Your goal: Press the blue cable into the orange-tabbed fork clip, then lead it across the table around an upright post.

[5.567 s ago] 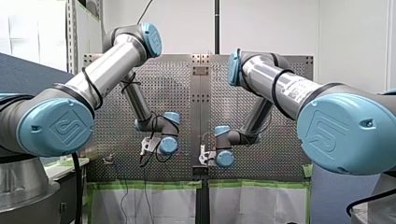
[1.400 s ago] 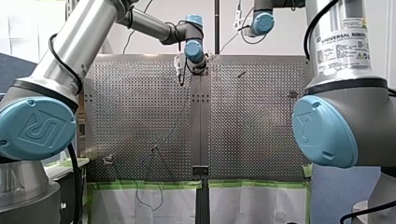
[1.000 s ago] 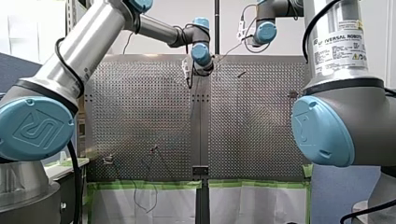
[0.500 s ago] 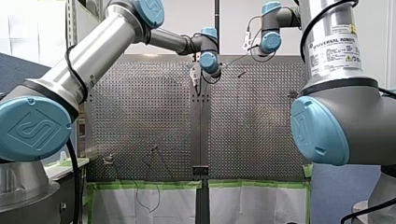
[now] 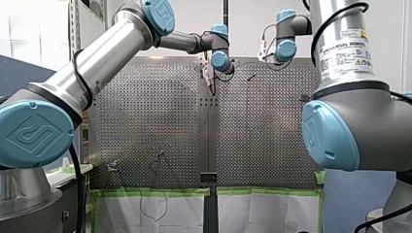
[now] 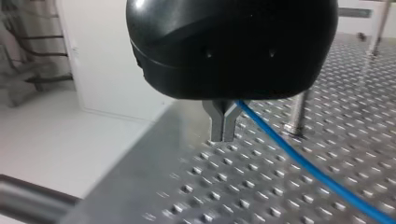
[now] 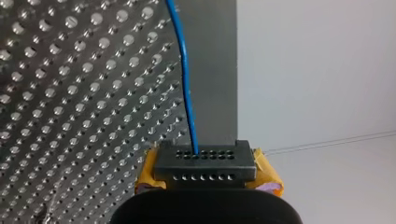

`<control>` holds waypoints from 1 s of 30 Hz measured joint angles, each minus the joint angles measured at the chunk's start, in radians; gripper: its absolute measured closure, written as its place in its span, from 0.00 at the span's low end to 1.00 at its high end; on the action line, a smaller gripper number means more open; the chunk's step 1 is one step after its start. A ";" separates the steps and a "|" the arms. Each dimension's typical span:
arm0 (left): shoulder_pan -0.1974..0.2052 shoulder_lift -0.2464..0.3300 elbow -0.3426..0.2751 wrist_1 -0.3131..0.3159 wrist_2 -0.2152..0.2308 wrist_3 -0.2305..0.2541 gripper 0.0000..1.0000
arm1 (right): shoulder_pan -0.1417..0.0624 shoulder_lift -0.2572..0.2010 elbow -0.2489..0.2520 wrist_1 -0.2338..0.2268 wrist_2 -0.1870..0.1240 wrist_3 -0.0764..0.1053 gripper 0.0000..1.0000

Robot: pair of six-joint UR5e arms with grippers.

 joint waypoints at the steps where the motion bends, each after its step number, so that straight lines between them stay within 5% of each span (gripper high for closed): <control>1: -0.001 -0.001 0.008 0.000 0.001 -0.001 1.00 | -0.003 0.002 0.000 0.000 0.000 0.001 1.00; 10: 0.001 -0.006 0.069 0.031 0.006 0.002 1.00 | -0.032 0.033 0.001 -0.002 -0.006 0.004 1.00; 21: 0.008 -0.006 -0.011 0.107 0.009 0.014 1.00 | -0.064 0.048 0.001 -0.005 -0.009 0.006 1.00; 30: 0.016 -0.025 -0.083 0.143 0.049 0.033 1.00 | -0.071 0.082 0.001 -0.005 -0.020 0.005 1.00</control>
